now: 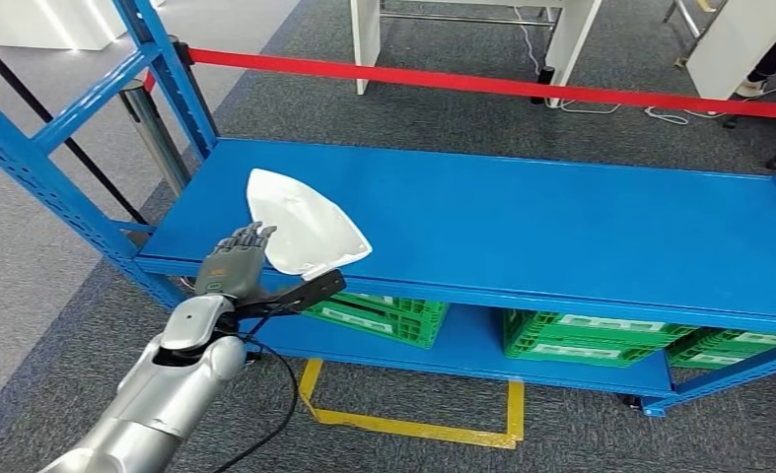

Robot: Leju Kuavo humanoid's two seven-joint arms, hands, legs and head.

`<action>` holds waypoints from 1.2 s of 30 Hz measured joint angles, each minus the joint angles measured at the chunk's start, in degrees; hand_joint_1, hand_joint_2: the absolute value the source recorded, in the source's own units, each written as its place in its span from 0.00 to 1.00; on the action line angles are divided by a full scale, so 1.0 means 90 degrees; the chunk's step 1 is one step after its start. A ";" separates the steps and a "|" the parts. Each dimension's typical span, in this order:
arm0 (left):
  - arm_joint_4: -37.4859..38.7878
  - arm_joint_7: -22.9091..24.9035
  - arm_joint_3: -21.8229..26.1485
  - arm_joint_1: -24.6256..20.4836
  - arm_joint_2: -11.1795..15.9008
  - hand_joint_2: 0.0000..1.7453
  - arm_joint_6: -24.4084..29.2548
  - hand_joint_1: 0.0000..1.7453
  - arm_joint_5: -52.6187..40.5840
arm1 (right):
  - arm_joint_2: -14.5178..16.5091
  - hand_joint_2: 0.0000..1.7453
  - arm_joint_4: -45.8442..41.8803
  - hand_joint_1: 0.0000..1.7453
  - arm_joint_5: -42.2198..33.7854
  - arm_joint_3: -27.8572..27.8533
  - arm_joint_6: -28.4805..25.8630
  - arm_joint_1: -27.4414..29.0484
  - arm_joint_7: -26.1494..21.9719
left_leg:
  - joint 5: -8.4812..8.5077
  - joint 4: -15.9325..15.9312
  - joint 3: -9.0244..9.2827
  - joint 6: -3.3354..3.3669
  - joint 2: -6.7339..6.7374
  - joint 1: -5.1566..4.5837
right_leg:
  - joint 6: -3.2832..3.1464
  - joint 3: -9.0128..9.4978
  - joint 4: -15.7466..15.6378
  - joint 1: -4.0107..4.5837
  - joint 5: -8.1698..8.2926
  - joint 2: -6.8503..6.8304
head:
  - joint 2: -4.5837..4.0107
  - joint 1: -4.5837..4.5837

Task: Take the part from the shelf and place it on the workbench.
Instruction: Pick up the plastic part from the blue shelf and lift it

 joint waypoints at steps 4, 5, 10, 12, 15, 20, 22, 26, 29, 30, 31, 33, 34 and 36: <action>0.0230 -0.0032 -0.0022 -0.0127 -0.0161 1.00 -0.0063 0.00 0.0198 | 0.0000 1.00 -0.0001 0.00 -0.0009 0.0049 -0.0008 -0.0017 0.0022 | 0.0000 0.0000 0.0000 0.0000 0.0000 0.0000 | 0.0000 0.0000 0.0000 0.0000 0.0000 0.0001 | 0.0000 0.0001; 0.0276 -0.0034 -0.0040 -0.0148 -0.0203 1.00 -0.0074 0.00 0.0220 | 0.0000 1.00 -0.0001 0.00 -0.0013 0.0062 -0.0010 -0.0019 0.0027 | 0.0000 0.0000 0.0000 0.0000 0.0000 0.0000 | 0.0000 0.0000 0.0000 0.0000 0.0000 0.0000 | 0.0000 0.0001; 0.0496 0.0000 -0.0144 -0.0194 -0.0360 1.00 -0.0084 0.00 0.0243 | 0.0000 1.00 -0.0001 0.00 -0.0021 0.0114 -0.0022 -0.0023 0.0033 | 0.0000 0.0000 -0.0001 0.0000 0.0000 0.0000 | 0.0000 0.0000 0.0000 0.0000 0.0000 0.0001 | 0.0000 0.0001; 0.0569 0.0013 -0.0171 -0.0212 -0.0388 1.00 -0.0077 0.00 0.0243 | 0.0000 1.00 -0.0001 0.00 -0.0016 0.0136 -0.0023 -0.0024 0.0033 | 0.0000 0.0001 -0.0001 0.0000 0.0000 0.0000 | 0.0000 0.0000 0.0000 0.0000 0.0000 0.0001 | 0.0000 0.0000; 0.0692 0.0045 -0.0183 -0.0280 -0.0441 1.00 -0.0055 0.00 0.0263 | 0.0000 1.00 -0.0001 0.00 -0.0005 0.0149 -0.0027 -0.0026 0.0035 | 0.0000 0.0000 -0.0001 0.0000 0.0000 0.0000 | 0.0001 -0.0001 0.0000 0.0000 0.0000 -0.0001 | 0.0000 -0.0001; 0.0900 0.0105 -0.0193 -0.0462 -0.0522 1.00 -0.0024 0.00 0.0299 | 0.0000 1.00 -0.0003 0.00 -0.0005 0.0181 -0.0047 -0.0030 0.0031 | 0.0001 0.0000 -0.0001 0.0000 0.0000 0.0000 | -0.0001 0.0000 0.0001 0.0000 0.0003 0.0000 | 0.0000 0.0001; 0.0995 0.0115 -0.0194 -0.0528 -0.0542 1.00 0.0001 0.00 0.0310 | 0.0000 1.00 -0.0004 0.00 -0.0013 0.0188 -0.0060 -0.0032 0.0026 | 0.0001 0.0000 -0.0001 0.0000 0.0000 0.0000 | -0.0001 0.0000 0.0001 0.0000 0.0004 0.0000 | 0.0000 0.0001; 0.1213 0.0137 -0.0190 -0.0632 -0.0558 1.00 0.0116 0.00 0.0345 | 0.0000 1.00 -0.0005 0.00 -0.0042 0.0222 -0.0094 -0.0035 0.0025 | 0.0001 0.0001 -0.0001 0.0000 0.0000 0.0000 | 0.0000 0.0000 0.0001 0.0000 0.0004 0.0000 | 0.0000 0.0001; 0.1368 0.0162 -0.0186 -0.0724 -0.0566 1.00 0.0192 0.00 0.0373 | 0.0000 1.00 -0.0005 0.00 -0.0057 0.0253 -0.0112 -0.0040 0.0025 | 0.0001 0.0000 -0.0002 0.0000 0.0000 0.0000 | 0.0000 -0.0001 0.0001 0.0000 0.0004 0.0000 | 0.0000 0.0001; 0.1410 0.0166 -0.0186 -0.0751 -0.0567 1.00 0.0201 0.00 0.0383 | 0.0000 1.00 -0.0005 0.00 -0.0059 0.0259 -0.0114 -0.0041 0.0025 | 0.0001 0.0000 -0.0002 0.0000 0.0000 0.0000 | 0.0000 -0.0001 0.0001 0.0000 0.0004 0.0000 | 0.0000 0.0000; 0.1443 0.0171 -0.0186 -0.0774 -0.0568 1.00 0.0205 0.00 0.0390 | 0.0000 1.00 -0.0005 0.00 -0.0060 0.0266 -0.0115 -0.0041 0.0025 | 0.0001 0.0000 -0.0002 0.0000 0.0000 0.0000 | 0.0000 -0.0001 0.0001 0.0000 0.0004 0.0000 | 0.0000 0.0001; 0.1508 0.0197 -0.0185 -0.0818 -0.0571 1.00 0.0225 0.00 0.0407 | 0.0000 1.00 -0.0005 0.00 -0.0066 0.0284 -0.0117 -0.0042 0.0023 | 0.0001 0.0001 -0.0002 0.0000 0.0000 0.0000 | 0.0000 0.0000 0.0001 0.0000 0.0004 0.0000 | 0.0000 0.0001; 0.1560 0.0214 -0.0185 -0.0848 -0.0575 1.00 0.0244 0.00 0.0411 | 0.0000 1.00 -0.0005 0.00 -0.0072 0.0291 -0.0119 -0.0043 0.0020 | 0.0001 0.0001 -0.0002 0.0000 0.0000 0.0000 | 0.0000 0.0000 0.0001 0.0000 0.0004 0.0000 | 0.0000 0.0001; 0.1689 0.0246 -0.0183 -0.0910 -0.0588 1.00 0.0291 0.00 0.0413 | 0.0000 1.00 -0.0005 0.00 -0.0080 0.0302 -0.0125 -0.0047 0.0015 | 0.0001 0.0000 -0.0001 0.0000 0.0000 0.0000 | 0.0001 0.0000 0.0001 0.0000 0.0005 0.0000 | 0.0000 0.0001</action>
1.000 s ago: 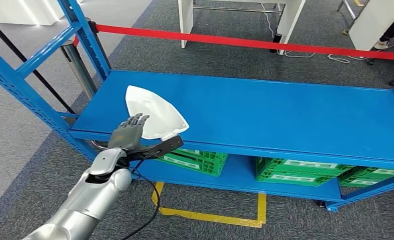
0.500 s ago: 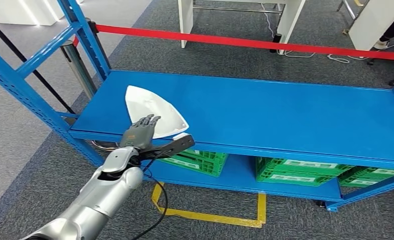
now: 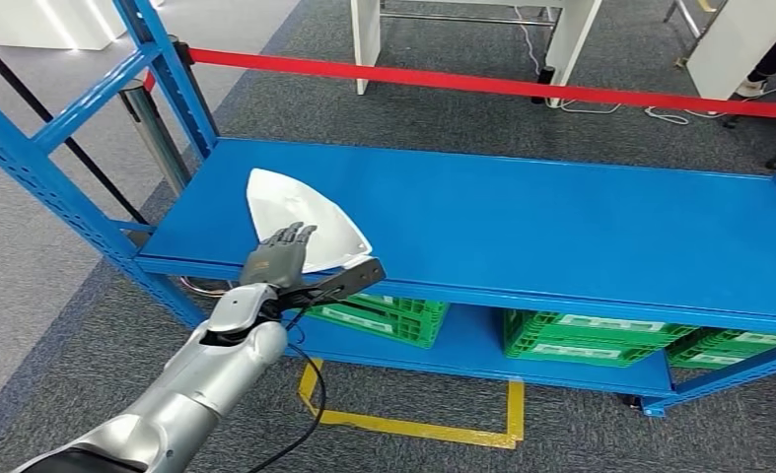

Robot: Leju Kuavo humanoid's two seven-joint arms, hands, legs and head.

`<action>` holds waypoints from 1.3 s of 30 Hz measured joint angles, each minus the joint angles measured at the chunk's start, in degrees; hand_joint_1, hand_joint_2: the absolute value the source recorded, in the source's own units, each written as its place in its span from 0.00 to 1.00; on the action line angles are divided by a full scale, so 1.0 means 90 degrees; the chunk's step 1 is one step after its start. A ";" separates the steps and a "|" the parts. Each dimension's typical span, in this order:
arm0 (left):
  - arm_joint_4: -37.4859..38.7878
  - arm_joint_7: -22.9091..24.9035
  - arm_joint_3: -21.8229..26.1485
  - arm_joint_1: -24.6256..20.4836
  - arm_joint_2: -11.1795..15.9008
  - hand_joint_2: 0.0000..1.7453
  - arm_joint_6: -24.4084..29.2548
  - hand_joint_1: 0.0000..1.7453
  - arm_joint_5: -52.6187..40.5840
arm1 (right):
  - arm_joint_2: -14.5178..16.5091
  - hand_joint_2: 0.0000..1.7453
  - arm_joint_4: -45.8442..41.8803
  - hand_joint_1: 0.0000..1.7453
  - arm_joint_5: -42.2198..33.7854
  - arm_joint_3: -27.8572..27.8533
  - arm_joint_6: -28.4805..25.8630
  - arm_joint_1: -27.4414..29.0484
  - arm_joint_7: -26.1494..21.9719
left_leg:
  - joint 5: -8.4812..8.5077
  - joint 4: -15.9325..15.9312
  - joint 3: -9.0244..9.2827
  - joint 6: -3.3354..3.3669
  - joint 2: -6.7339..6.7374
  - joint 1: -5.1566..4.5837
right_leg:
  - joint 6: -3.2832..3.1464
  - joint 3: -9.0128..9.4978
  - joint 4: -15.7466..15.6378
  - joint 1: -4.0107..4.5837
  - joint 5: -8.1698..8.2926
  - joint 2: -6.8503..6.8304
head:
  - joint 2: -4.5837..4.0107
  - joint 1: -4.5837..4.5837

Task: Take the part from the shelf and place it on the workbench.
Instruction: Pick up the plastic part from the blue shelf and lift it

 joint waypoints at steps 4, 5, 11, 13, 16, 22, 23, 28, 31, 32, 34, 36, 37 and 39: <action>0.0225 0.0051 0.0003 -0.0075 -0.0041 1.00 0.0091 0.00 -0.0033 | 0.0000 1.00 -0.0001 0.00 -0.0001 0.0009 -0.0011 -0.0005 -0.0001 | 0.0000 0.0000 0.0000 0.0000 0.0000 0.0000 | 0.0001 0.0000 0.0000 0.0000 0.0001 0.0000 | 0.0000 0.0001; 0.0274 0.0065 0.0004 -0.0095 -0.0054 1.00 0.0105 0.00 -0.0045 | 0.0000 1.00 -0.0002 0.00 -0.0001 0.0013 -0.0013 -0.0008 -0.0001 | 0.0000 0.0000 0.0000 0.0000 0.0000 0.0000 | 0.0001 0.0000 0.0000 0.0000 0.0001 0.0000 | 0.0000 0.0001; 0.0525 0.0083 0.0014 -0.0239 -0.0111 1.00 0.0143 0.00 -0.0058 | 0.0000 1.00 -0.0004 0.00 -0.0021 0.0040 -0.0023 -0.0020 -0.0026 | 0.0000 0.0000 0.0000 0.0000 0.0000 0.0000 | 0.0001 0.0000 0.0000 0.0000 0.0001 0.0000 | 0.0000 0.0001; 0.0609 0.0082 0.0021 -0.0298 -0.0131 1.00 0.0154 0.00 -0.0058 | 0.0000 1.00 -0.0006 0.00 -0.0021 0.0044 -0.0031 -0.0025 -0.0032 | 0.0000 0.0000 0.0000 0.0000 0.0000 0.0000 | 0.0001 0.0000 0.0000 0.0000 0.0001 0.0000 | 0.0000 0.0001; 0.0731 0.0074 0.0034 -0.0366 -0.0173 1.00 0.0177 0.00 -0.0056 | 0.0001 1.00 -0.0008 0.00 -0.0023 0.0049 -0.0037 -0.0031 -0.0038 | 0.0000 0.0000 0.0000 0.0000 0.0000 0.0000 | 0.0001 0.0000 0.0000 0.0000 0.0001 -0.0001 | 0.0000 0.0001; 0.0969 -0.0003 0.0047 -0.0499 -0.0288 1.00 0.0258 0.00 -0.0040 | 0.0003 1.00 -0.0010 0.00 -0.0039 0.0056 -0.0075 -0.0043 -0.0065 | 0.0000 0.0001 0.0000 0.0000 0.0000 0.0000 | 0.0001 0.0000 0.0000 0.0000 0.0001 -0.0001 | 0.0000 -0.0001; 0.1004 -0.0013 0.0049 -0.0518 -0.0302 1.00 0.0264 0.00 -0.0039 | 0.0004 1.00 -0.0010 0.00 -0.0043 0.0057 -0.0080 -0.0044 -0.0069 | 0.0000 0.0001 0.0000 0.0000 0.0000 0.0000 | 0.0001 0.0000 0.0000 0.0000 0.0001 -0.0001 | 0.0000 0.0000; 0.1105 -0.0026 0.0050 -0.0568 -0.0346 1.00 0.0270 0.06 -0.0039 | 0.0006 1.00 -0.0010 0.00 -0.0049 0.0065 -0.0091 -0.0046 -0.0079 | 0.0000 0.0001 0.0000 0.0000 0.0000 0.0000 | 0.0001 0.0000 0.0000 0.0000 0.0001 0.0000 | 0.0000 0.0001; 0.1145 -0.0026 0.0052 -0.0580 -0.0366 1.00 0.0271 0.52 -0.0039 | 0.0010 1.00 -0.0010 0.00 -0.0052 0.0087 -0.0097 -0.0048 -0.0079 | 0.0000 0.0001 0.0000 0.0000 0.0000 0.0000 | 0.0001 0.0000 0.0001 0.0000 0.0001 0.0000 | 0.0000 0.0000; 0.1158 -0.0026 0.0052 -0.0585 -0.0370 1.00 0.0271 0.70 -0.0039 | 0.0012 1.00 -0.0010 0.00 -0.0055 0.0094 -0.0098 -0.0048 -0.0079 | 0.0000 0.0001 0.0000 0.0000 0.0000 0.0000 | 0.0001 0.0000 0.0001 0.0000 0.0001 0.0000 | 0.0000 0.0000; 0.1189 -0.0026 0.0053 -0.0597 -0.0376 1.00 0.0272 0.89 -0.0039 | 0.0013 1.00 -0.0010 0.00 -0.0067 0.0100 -0.0099 -0.0048 -0.0079 | 0.0000 0.0001 0.0000 0.0000 0.0000 0.0000 | 0.0001 0.0000 0.0001 0.0000 0.0001 0.0000 | 0.0000 -0.0001; 0.1225 -0.0026 0.0053 -0.0612 -0.0379 1.00 0.0273 0.92 -0.0039 | 0.0015 1.00 -0.0011 0.00 -0.0081 0.0101 -0.0101 -0.0049 -0.0079 | 0.0000 0.0001 0.0000 0.0000 0.0000 0.0000 | 0.0001 0.0000 0.0001 0.0000 0.0001 0.0000 | 0.0000 -0.0001; 0.1244 -0.0023 0.0053 -0.0620 -0.0379 1.00 0.0273 0.94 -0.0039 | 0.0015 1.00 -0.0012 0.00 -0.0087 0.0102 -0.0101 -0.0050 -0.0080 | 0.0000 0.0001 0.0000 0.0000 0.0000 0.0000 | 0.0001 0.0000 0.0001 0.0000 0.0001 0.0000 | 0.0000 0.0000; 0.1286 -0.0016 0.0053 -0.0632 -0.0379 1.00 0.0274 0.97 -0.0041 | 0.0019 1.00 -0.0012 0.00 -0.0095 0.0103 -0.0102 -0.0050 -0.0086 | 0.0000 0.0001 0.0000 0.0000 0.0000 0.0000 | 0.0001 0.0000 0.0001 0.0000 0.0001 0.0000 | 0.0000 0.0000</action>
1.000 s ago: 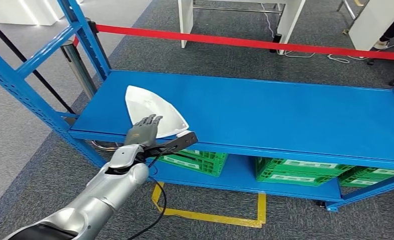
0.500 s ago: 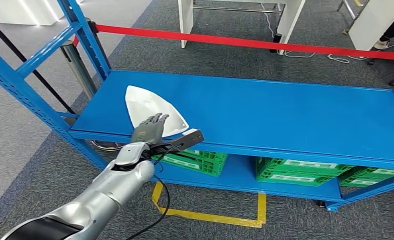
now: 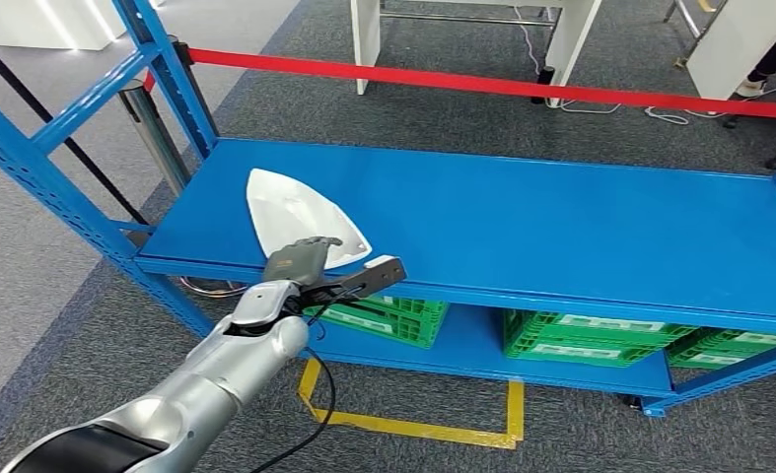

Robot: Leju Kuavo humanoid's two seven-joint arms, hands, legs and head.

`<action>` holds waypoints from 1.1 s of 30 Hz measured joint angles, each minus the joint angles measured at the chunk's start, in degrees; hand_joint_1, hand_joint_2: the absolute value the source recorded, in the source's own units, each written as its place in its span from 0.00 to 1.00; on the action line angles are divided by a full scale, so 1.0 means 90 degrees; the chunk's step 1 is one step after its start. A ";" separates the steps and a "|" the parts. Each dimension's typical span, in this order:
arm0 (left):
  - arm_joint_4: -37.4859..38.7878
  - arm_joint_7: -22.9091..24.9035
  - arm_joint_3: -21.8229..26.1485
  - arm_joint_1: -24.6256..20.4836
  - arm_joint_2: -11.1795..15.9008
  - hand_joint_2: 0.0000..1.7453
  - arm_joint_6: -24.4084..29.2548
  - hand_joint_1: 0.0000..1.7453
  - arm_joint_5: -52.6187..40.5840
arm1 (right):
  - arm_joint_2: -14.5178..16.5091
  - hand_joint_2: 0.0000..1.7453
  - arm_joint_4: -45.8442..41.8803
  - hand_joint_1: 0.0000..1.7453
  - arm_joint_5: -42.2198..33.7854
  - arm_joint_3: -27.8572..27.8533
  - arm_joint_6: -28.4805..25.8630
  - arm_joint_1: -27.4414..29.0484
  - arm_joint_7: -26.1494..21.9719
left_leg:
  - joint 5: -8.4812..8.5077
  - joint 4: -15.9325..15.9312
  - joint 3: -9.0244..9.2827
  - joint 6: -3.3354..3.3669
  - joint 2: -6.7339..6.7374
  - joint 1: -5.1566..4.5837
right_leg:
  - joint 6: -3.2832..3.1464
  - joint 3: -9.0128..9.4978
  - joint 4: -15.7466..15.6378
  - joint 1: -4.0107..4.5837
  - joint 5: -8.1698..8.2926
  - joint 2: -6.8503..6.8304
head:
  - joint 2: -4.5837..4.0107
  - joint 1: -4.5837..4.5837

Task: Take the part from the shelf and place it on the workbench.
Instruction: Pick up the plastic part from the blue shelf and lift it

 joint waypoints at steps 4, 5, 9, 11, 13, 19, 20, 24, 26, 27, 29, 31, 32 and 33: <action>0.0089 0.0010 -0.0001 -0.0018 0.0000 1.00 0.0021 0.96 -0.0015 | 0.0011 1.00 0.0000 0.00 -0.0022 0.0003 0.0000 -0.0001 -0.0011 | 0.0000 0.0000 0.0000 0.0000 0.0000 0.0000 | 0.0000 0.0000 0.0000 0.0000 0.0000 0.0000 | 0.0000 0.0001; 0.0110 0.0010 -0.0001 -0.0023 0.0000 1.00 0.0035 0.96 -0.0024 | 0.0012 1.00 0.0000 0.00 -0.0029 0.0004 -0.0001 -0.0001 -0.0012 | 0.0000 0.0000 0.0000 0.0000 0.0000 0.0000 | 0.0000 0.0000 0.0000 0.0000 0.0000 0.0000 | 0.0000 0.0000; 0.0169 0.0010 -0.0002 -0.0081 -0.0002 1.00 0.0091 0.96 -0.0060 | 0.0013 1.00 0.0000 0.00 -0.0037 0.0010 -0.0002 -0.0003 -0.0013 | 0.0000 0.0000 0.0001 0.0000 0.0000 0.0000 | 0.0000 0.0001 0.0000 0.0000 0.0000 0.0000 | 0.0000 0.0000; 0.0187 0.0010 -0.0002 -0.0110 -0.0003 1.00 0.0100 0.96 -0.0070 | 0.0013 1.00 0.0000 0.00 -0.0037 0.0014 -0.0002 -0.0003 -0.0013 | 0.0000 0.0000 0.0001 0.0000 0.0000 0.0000 | 0.0000 0.0001 0.0000 0.0000 0.0000 0.0000 | 0.0000 -0.0001; 0.0199 0.0010 -0.0002 -0.0127 -0.0005 1.00 0.0101 0.92 -0.0077 | 0.0013 1.00 0.0000 0.00 -0.0037 0.0017 -0.0002 -0.0003 -0.0013 | 0.0001 0.0000 0.0002 0.0000 0.0000 0.0000 | 0.0000 0.0001 0.0001 0.0000 0.0001 0.0001 | 0.0000 -0.0001; 0.0240 0.0020 -0.0002 -0.0141 -0.0007 1.00 0.0100 0.91 -0.0093 | 0.0013 1.00 0.0000 0.00 -0.0047 0.0024 -0.0002 -0.0005 -0.0014 | 0.0005 0.0000 0.0002 0.0003 0.0000 0.0000 | -0.0001 0.0001 0.0003 0.0000 0.0002 0.0000 | 0.0000 0.0000; 0.0243 0.0029 -0.0002 -0.0142 -0.0007 1.00 0.0098 0.94 -0.0099 | 0.0013 1.00 0.0000 0.00 -0.0051 0.0026 -0.0003 -0.0005 -0.0016 | 0.0006 0.0000 0.0002 0.0003 0.0000 0.0000 | -0.0001 0.0001 0.0004 0.0000 0.0002 0.0000 | 0.0000 0.0000; 0.0254 0.0082 -0.0002 -0.0142 -0.0010 1.00 0.0072 1.00 -0.0114 | 0.0015 1.00 0.0000 0.00 -0.0057 0.0038 -0.0005 -0.0005 -0.0029 | 0.0006 0.0000 0.0002 0.0004 0.0000 0.0000 | -0.0001 0.0001 0.0006 0.0000 0.0002 0.0000 | 0.0000 -0.0001; 0.0262 0.0098 -0.0002 -0.0142 -0.0010 1.00 0.0060 1.00 -0.0114 | 0.0015 1.00 0.0000 0.00 -0.0058 0.0044 -0.0005 -0.0005 -0.0030 | 0.0006 0.0000 0.0003 0.0004 0.0000 0.0000 | -0.0001 0.0001 0.0006 0.0000 0.0002 0.0000 | 0.0000 -0.0001; 0.0268 0.0090 -0.0002 -0.0142 -0.0010 1.00 0.0056 1.00 -0.0112 | 0.0015 1.00 0.0000 0.00 -0.0061 0.0046 -0.0005 -0.0005 -0.0030 | 0.0006 0.0000 0.0003 0.0004 0.0000 0.0000 | -0.0001 0.0001 0.0006 0.0000 0.0002 0.0000 | 0.0000 -0.0001; 0.0278 -0.0008 -0.0002 -0.0140 -0.0010 1.00 0.0054 1.00 -0.0097 | 0.0015 1.00 0.0000 0.00 -0.0078 0.0048 -0.0005 -0.0005 -0.0035 | 0.0006 0.0000 0.0003 0.0004 0.0000 0.0000 | -0.0001 0.0001 0.0007 0.0000 0.0002 0.0000 | 0.0000 -0.0001; 0.0281 -0.0171 -0.0002 -0.0132 -0.0010 1.00 0.0060 1.00 -0.0077 | 0.0015 1.00 0.0000 0.00 -0.0113 0.0049 -0.0005 -0.0005 -0.0047 | 0.0007 0.0000 0.0003 0.0004 0.0000 0.0000 | -0.0001 0.0001 0.0007 0.0000 0.0002 -0.0001 | 0.0000 0.0000; 0.0281 -0.0235 -0.0002 -0.0125 -0.0010 1.00 0.0066 1.00 -0.0073 | 0.0015 1.00 0.0000 0.00 -0.0130 0.0050 -0.0005 -0.0005 -0.0055 | 0.0007 0.0000 0.0003 0.0004 0.0000 0.0000 | -0.0001 0.0001 0.0008 0.0000 0.0002 -0.0001 | 0.0000 0.0000; 0.0281 -0.0280 -0.0002 -0.0117 -0.0010 1.00 0.0074 1.00 -0.0071 | 0.0015 1.00 0.0000 0.00 -0.0141 0.0050 -0.0005 -0.0005 -0.0062 | 0.0007 0.0000 0.0003 0.0004 0.0000 0.0000 | -0.0001 0.0001 0.0008 0.0000 0.0002 -0.0001 | 0.0000 0.0001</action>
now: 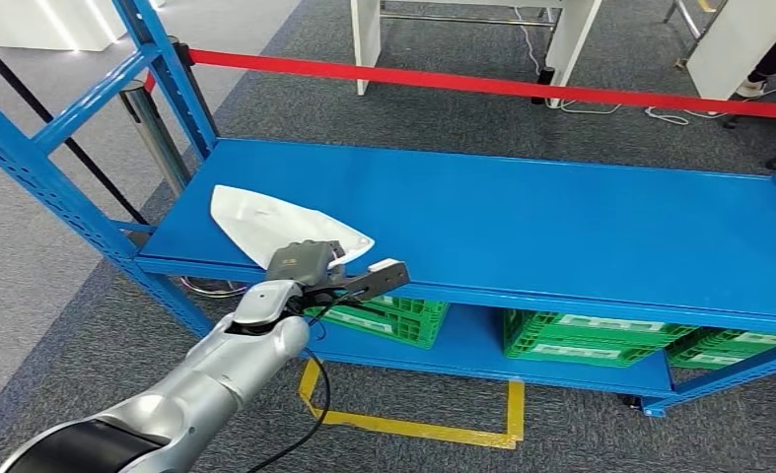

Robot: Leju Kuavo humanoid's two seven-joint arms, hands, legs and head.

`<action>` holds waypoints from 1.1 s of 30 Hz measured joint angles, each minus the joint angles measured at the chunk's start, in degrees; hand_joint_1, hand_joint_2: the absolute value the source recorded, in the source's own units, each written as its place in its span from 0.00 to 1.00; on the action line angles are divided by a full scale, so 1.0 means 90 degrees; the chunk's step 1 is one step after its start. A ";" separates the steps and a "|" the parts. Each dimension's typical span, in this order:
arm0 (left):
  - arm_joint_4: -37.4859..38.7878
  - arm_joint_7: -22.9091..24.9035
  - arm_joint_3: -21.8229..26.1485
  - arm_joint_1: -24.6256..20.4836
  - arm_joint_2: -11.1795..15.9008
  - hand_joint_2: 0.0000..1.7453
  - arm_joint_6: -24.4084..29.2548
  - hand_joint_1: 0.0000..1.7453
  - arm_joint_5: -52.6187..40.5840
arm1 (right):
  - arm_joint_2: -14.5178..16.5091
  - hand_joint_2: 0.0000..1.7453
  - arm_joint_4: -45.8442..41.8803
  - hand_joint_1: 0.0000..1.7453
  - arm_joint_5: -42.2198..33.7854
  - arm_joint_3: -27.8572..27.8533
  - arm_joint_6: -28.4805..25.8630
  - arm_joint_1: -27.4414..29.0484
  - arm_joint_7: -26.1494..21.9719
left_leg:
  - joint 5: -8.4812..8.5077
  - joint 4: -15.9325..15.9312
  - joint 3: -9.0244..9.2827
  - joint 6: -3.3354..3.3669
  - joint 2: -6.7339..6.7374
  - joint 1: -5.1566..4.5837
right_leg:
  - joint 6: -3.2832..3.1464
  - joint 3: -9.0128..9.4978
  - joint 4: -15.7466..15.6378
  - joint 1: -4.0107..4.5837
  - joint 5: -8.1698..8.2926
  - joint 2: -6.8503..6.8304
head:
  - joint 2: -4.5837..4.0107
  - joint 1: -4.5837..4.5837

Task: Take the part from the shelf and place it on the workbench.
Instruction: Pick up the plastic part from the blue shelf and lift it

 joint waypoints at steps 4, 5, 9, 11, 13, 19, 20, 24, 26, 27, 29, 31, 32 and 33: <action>0.0000 -0.0067 0.0000 0.0024 -0.0001 1.00 0.0019 1.00 0.0006 | 0.0000 1.00 0.0000 0.00 -0.0010 0.0001 0.0000 0.0001 -0.0007 | 0.0000 0.0000 0.0000 0.0000 0.0000 0.0000 | 0.0000 0.0000 0.0000 0.0000 0.0000 0.0000 | 0.0000 -0.0001; 0.0000 -0.0070 0.0000 0.0028 -0.0001 1.00 0.0019 1.00 0.0007 | 0.0000 1.00 0.0000 0.00 -0.0010 0.0001 0.0000 0.0001 -0.0007 | 0.0000 0.0000 0.0000 0.0000 0.0000 0.0000 | 0.0000 0.0000 0.0000 0.0000 0.0000 0.0000 | 0.0000 0.0000; -0.0007 -0.0187 0.0000 0.0045 0.0001 1.00 0.0063 1.00 0.0052 | 0.0000 1.00 0.0000 0.00 -0.0028 0.0001 -0.0001 0.0002 -0.0019 | 0.0000 0.0000 0.0000 0.0000 0.0000 0.0000 | 0.0000 0.0001 0.0000 0.0000 0.0000 -0.0001 | 0.0000 -0.0001; -0.0075 -0.0382 0.0000 0.0105 0.0003 1.00 0.0118 1.00 0.0147 | 0.0000 1.00 0.0000 0.00 -0.0056 0.0001 -0.0004 0.0004 -0.0037 | 0.0001 0.0000 0.0000 0.0000 -0.0001 -0.0001 | 0.0000 0.0001 0.0000 0.0000 0.0000 -0.0001 | 0.0000 -0.0001; -0.0256 -0.0631 0.0000 0.0231 0.0007 1.00 0.0198 1.00 0.0278 | 0.0000 1.00 0.0000 0.00 -0.0112 0.0001 -0.0012 0.0010 -0.0063 | 0.0001 0.0000 0.0000 0.0000 -0.0001 -0.0001 | 0.0000 0.0001 0.0000 0.0000 0.0000 -0.0001 | 0.0000 0.0000; -0.1573 -0.1558 -0.0060 0.0983 0.0061 1.00 0.0228 1.00 0.1174 | 0.0001 1.00 0.0000 0.00 -0.0335 0.0001 -0.0066 0.0089 -0.0165 | 0.0000 0.0000 -0.0004 0.0000 0.0000 -0.0001 | 0.0000 -0.0004 0.0001 0.0000 -0.0001 0.0001 | 0.0000 -0.0001; -0.1943 -0.1736 -0.0094 0.1154 0.0088 1.00 0.0076 1.00 0.1496 | 0.0004 1.00 0.0000 0.00 -0.0372 0.0001 -0.0084 0.0106 -0.0183 | 0.0000 -0.0001 -0.0005 0.0000 0.0000 0.0000 | 0.0000 -0.0006 0.0001 0.0000 -0.0001 0.0001 | 0.0000 -0.0001; -0.3641 -0.2331 -0.0266 0.1948 0.0242 1.00 -0.0654 1.00 0.2821 | 0.0019 1.00 0.0001 0.00 -0.0539 0.0001 -0.0159 0.0185 -0.0275 | -0.0001 -0.0003 -0.0013 0.0000 0.0000 0.0000 | 0.0000 -0.0012 0.0001 0.0000 -0.0002 0.0003 | 0.0000 -0.0001; -0.4579 -0.2520 -0.0366 0.2406 0.0346 1.00 -0.0831 1.00 0.3217 | 0.0036 1.00 0.0005 0.00 -0.0608 0.0001 -0.0219 0.0226 -0.0336 | -0.0002 -0.0003 -0.0015 0.0000 0.0000 0.0000 | -0.0001 -0.0017 0.0001 0.0000 -0.0003 0.0004 | 0.0000 -0.0001; -0.4991 -0.2603 -0.0409 0.2619 0.0401 1.00 -0.0853 1.00 0.3325 | 0.0047 1.00 0.0007 0.00 -0.0636 0.0001 -0.0255 0.0242 -0.0369 | -0.0002 -0.0004 -0.0017 0.0000 0.0000 0.0000 | -0.0002 -0.0018 0.0001 0.0000 -0.0004 0.0003 | 0.0000 -0.0001; -0.5712 -0.2793 -0.0481 0.3009 0.0505 1.00 -0.0811 1.00 0.3470 | 0.0072 1.00 0.0010 0.00 -0.0684 0.0001 -0.0330 0.0267 -0.0433 | -0.0002 -0.0004 -0.0019 0.0000 0.0000 0.0001 | -0.0004 -0.0021 0.0001 0.0001 -0.0006 0.0001 | 0.0000 -0.0001; -0.6301 -0.3008 -0.0544 0.3344 0.0590 1.00 -0.0684 1.00 0.3573 | 0.0100 1.00 0.0013 0.00 -0.0718 0.0000 -0.0392 0.0281 -0.0482 | -0.0006 0.0007 -0.0023 0.0006 0.0000 -0.0006 | 0.0000 -0.0023 -0.0003 -0.0003 -0.0003 0.0001 | 0.0000 -0.0001; -0.6562 -0.3120 -0.0573 0.3493 0.0627 1.00 -0.0602 1.00 0.3626 | 0.0115 1.00 0.0015 0.00 -0.0736 -0.0001 -0.0416 0.0284 -0.0501 | -0.0011 0.0020 -0.0027 0.0015 -0.0001 -0.0011 | 0.0007 -0.0024 -0.0005 -0.0007 0.0000 0.0002 | 0.0000 -0.0002; -0.6828 -0.3244 -0.0598 0.3641 0.0666 1.00 -0.0507 1.00 0.3687 | 0.0135 1.00 0.0018 0.00 -0.0755 -0.0001 -0.0436 0.0288 -0.0514 | -0.0016 0.0034 -0.0030 0.0025 -0.0001 -0.0017 | 0.0015 -0.0024 -0.0006 -0.0012 0.0002 0.0004 | 0.0000 -0.0003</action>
